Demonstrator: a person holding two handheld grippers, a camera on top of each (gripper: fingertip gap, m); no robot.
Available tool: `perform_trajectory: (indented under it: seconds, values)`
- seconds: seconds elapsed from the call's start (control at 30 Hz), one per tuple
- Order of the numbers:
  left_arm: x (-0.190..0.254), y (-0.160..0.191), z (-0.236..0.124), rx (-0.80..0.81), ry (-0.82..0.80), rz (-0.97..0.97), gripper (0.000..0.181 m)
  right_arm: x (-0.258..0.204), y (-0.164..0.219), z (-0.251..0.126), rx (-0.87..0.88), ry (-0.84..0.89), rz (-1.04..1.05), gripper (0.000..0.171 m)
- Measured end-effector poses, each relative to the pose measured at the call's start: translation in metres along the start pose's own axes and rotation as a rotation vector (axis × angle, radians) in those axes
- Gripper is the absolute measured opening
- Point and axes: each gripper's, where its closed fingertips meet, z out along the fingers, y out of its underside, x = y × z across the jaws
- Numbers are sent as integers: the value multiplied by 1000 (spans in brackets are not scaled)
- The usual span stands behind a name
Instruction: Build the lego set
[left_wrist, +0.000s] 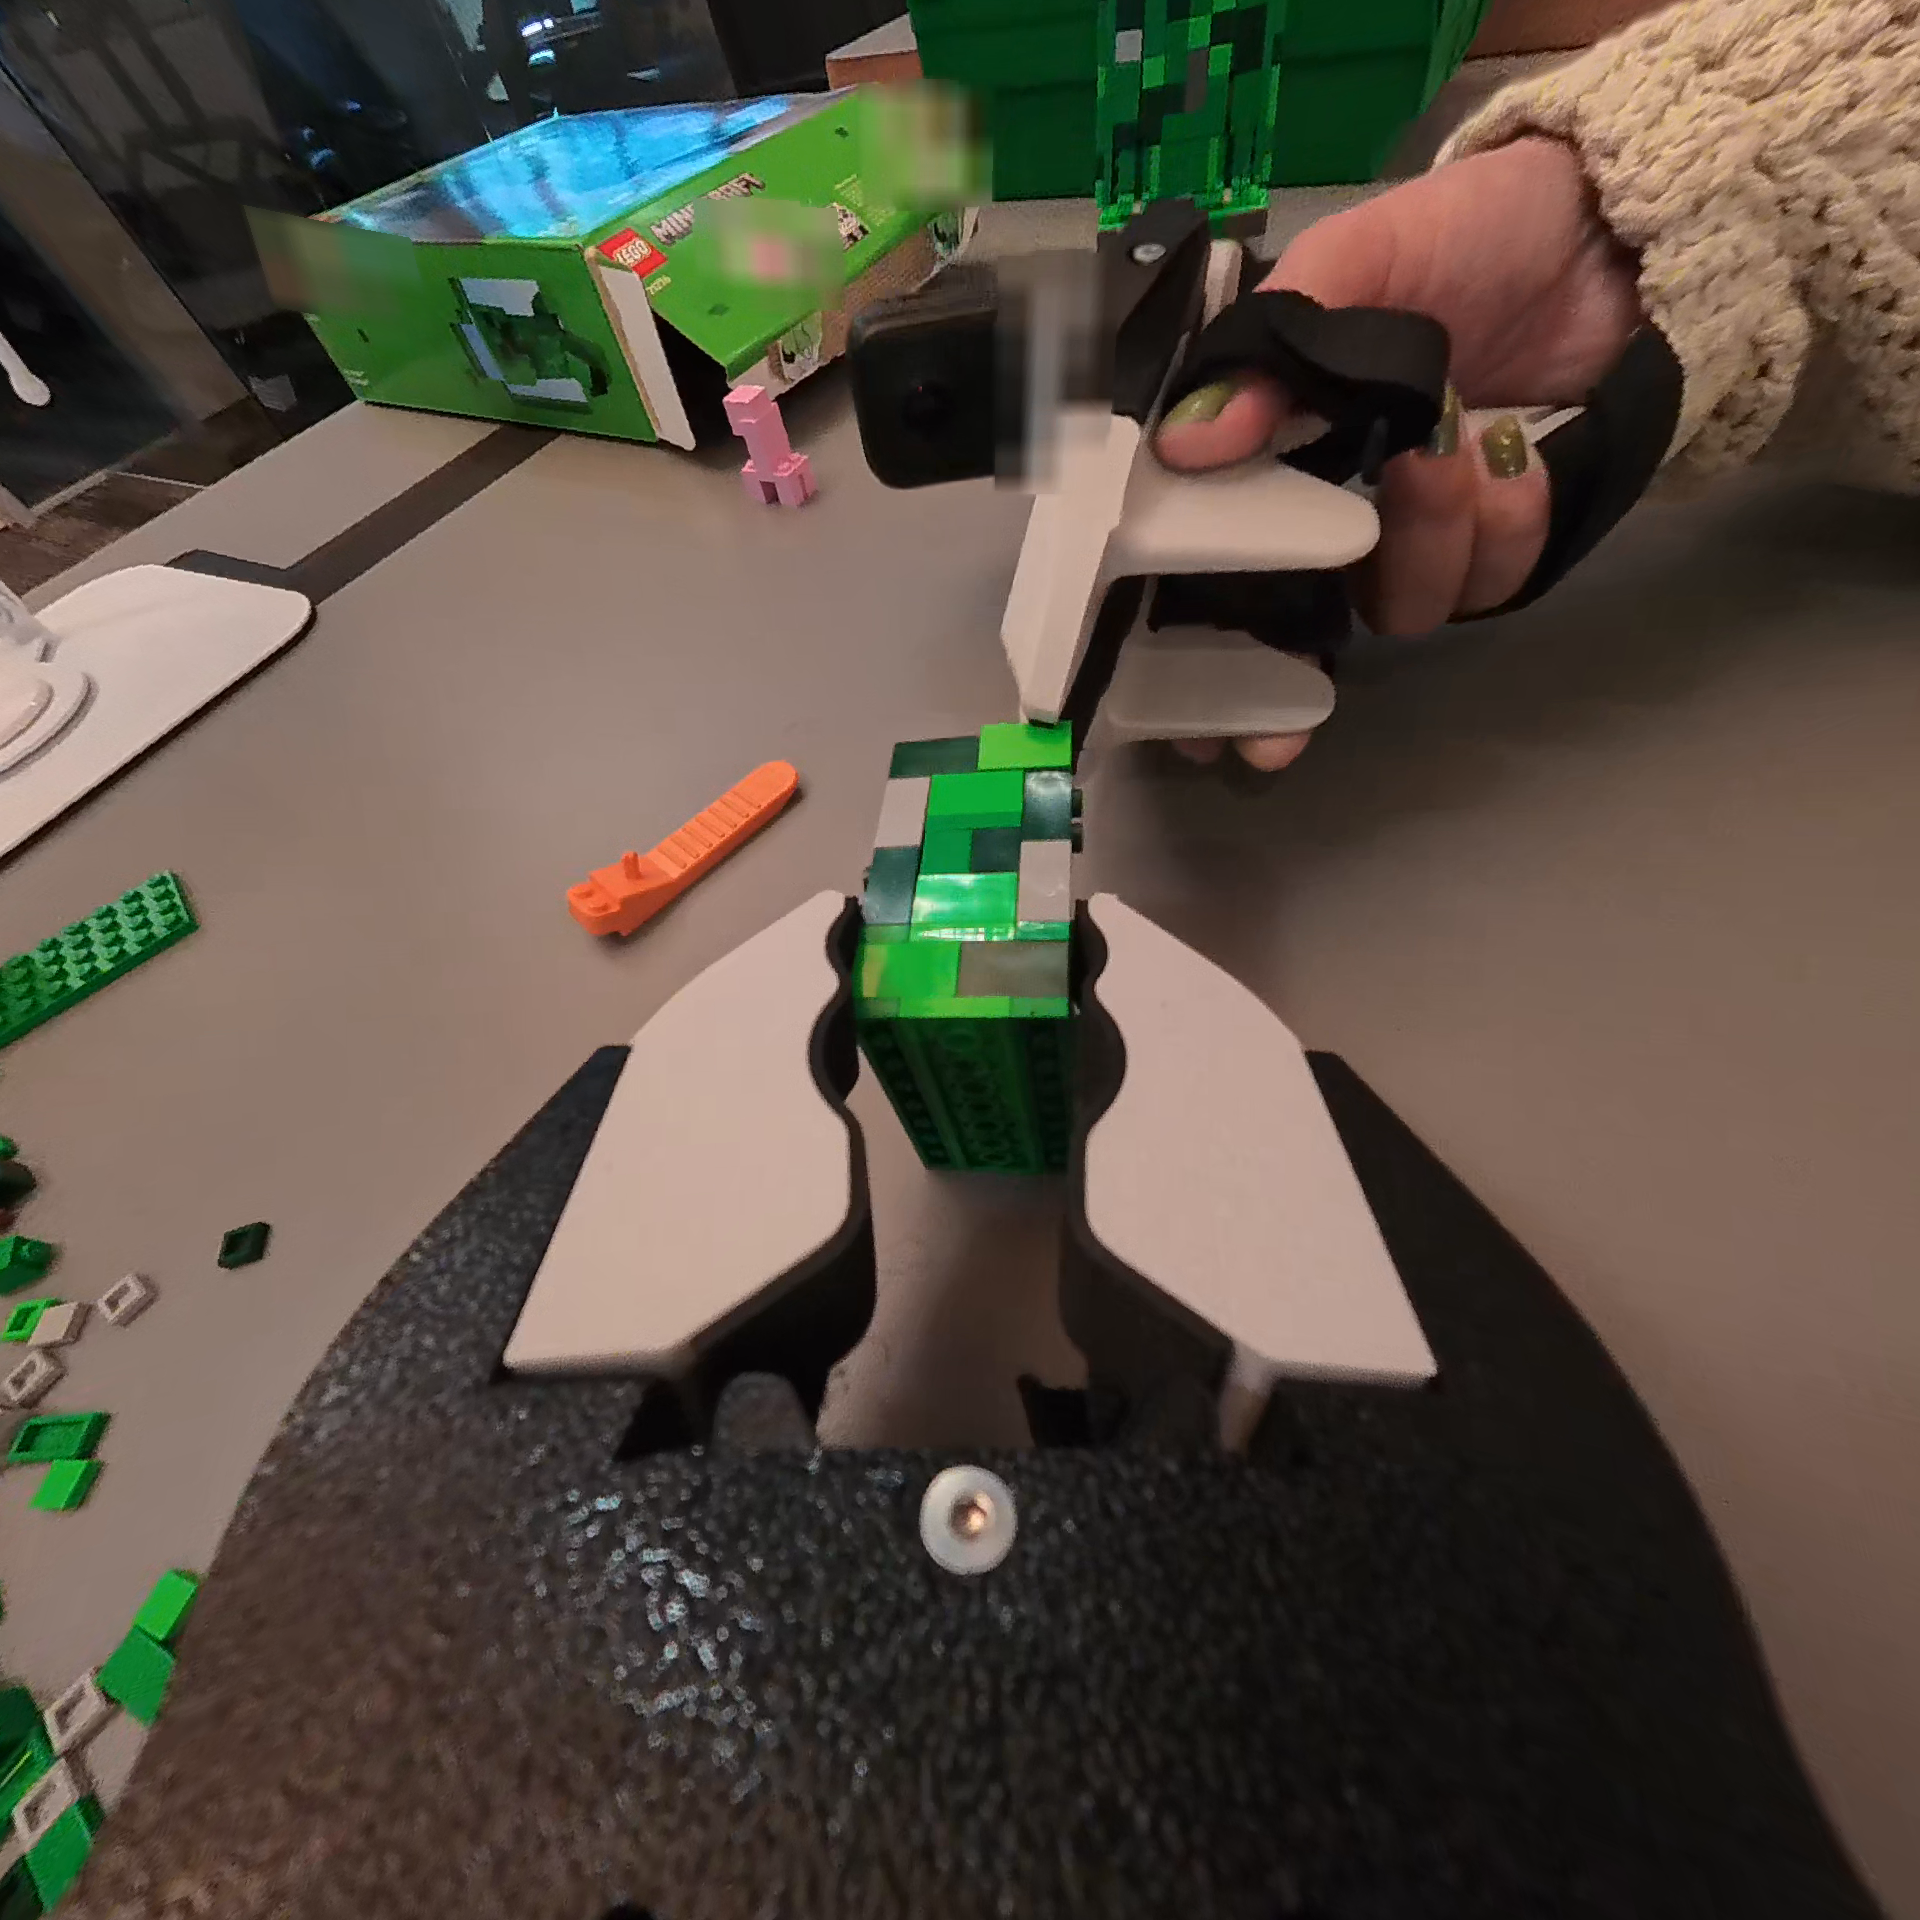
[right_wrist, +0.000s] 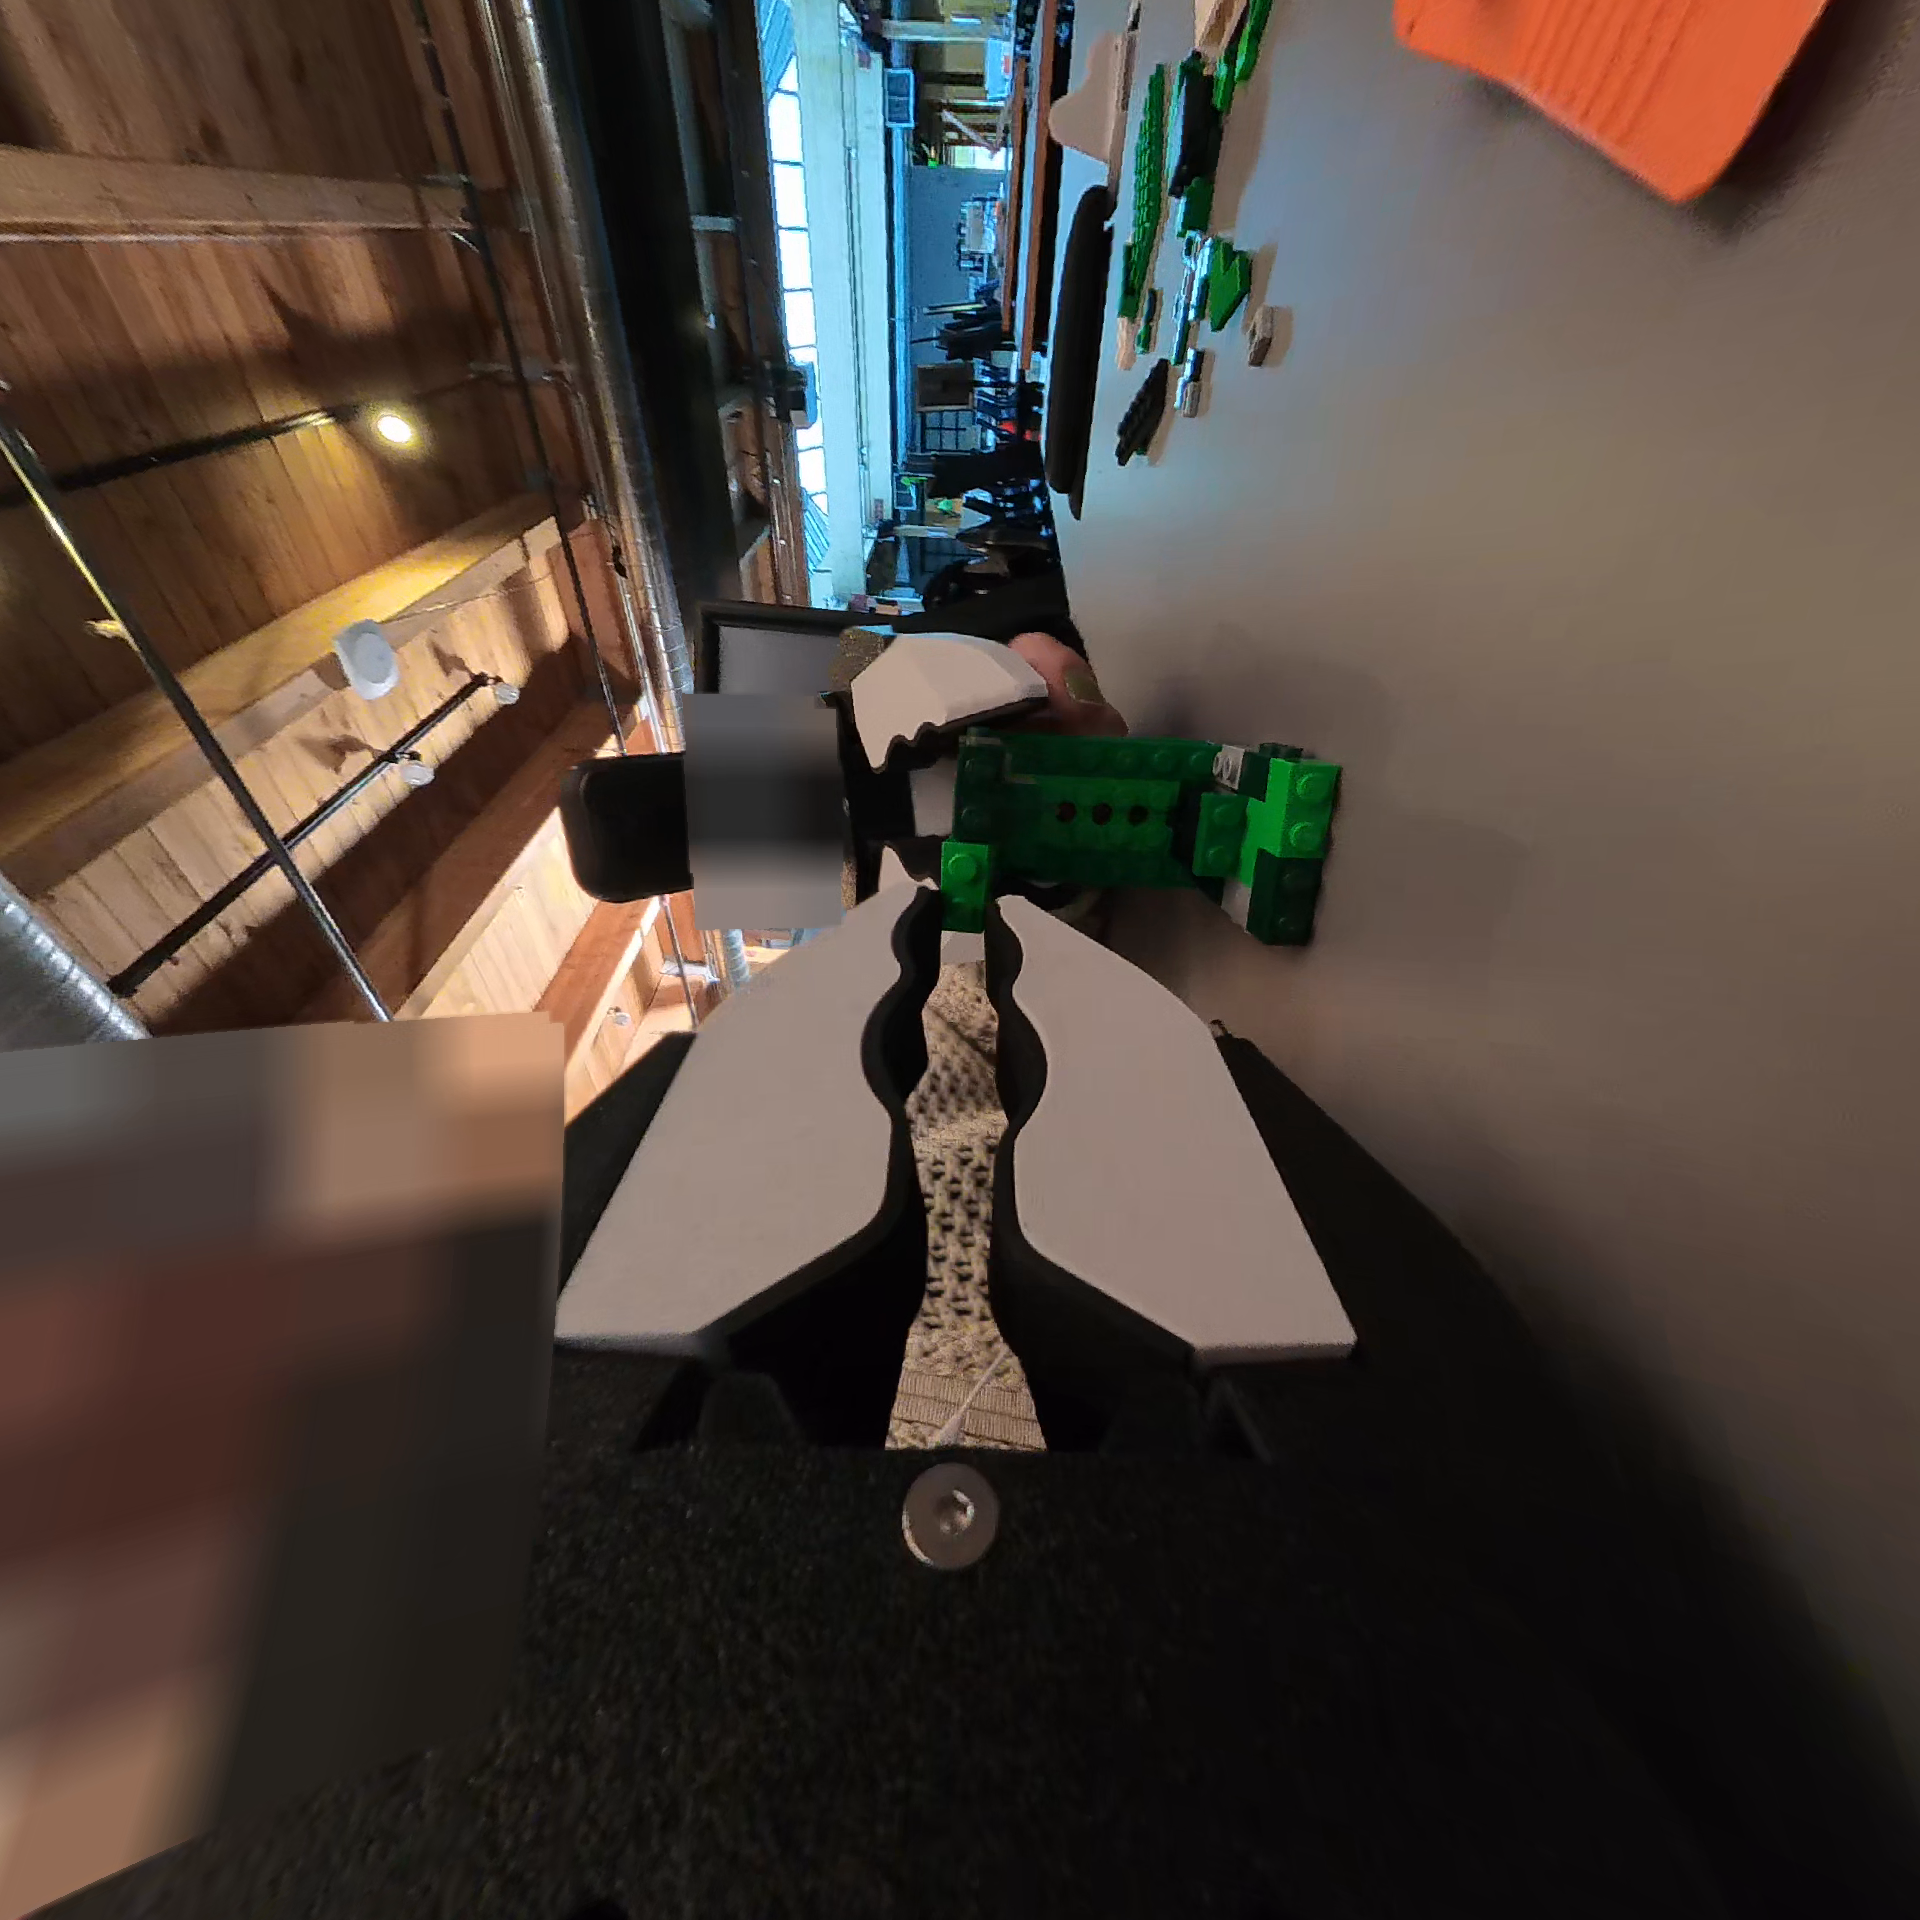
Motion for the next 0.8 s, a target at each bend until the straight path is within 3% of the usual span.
perform_trajectory:
  seconds: [0.8]
  values:
    - [0,0,1,-6,-21,-14,38,0,-1,1,92,-1,-52,7]
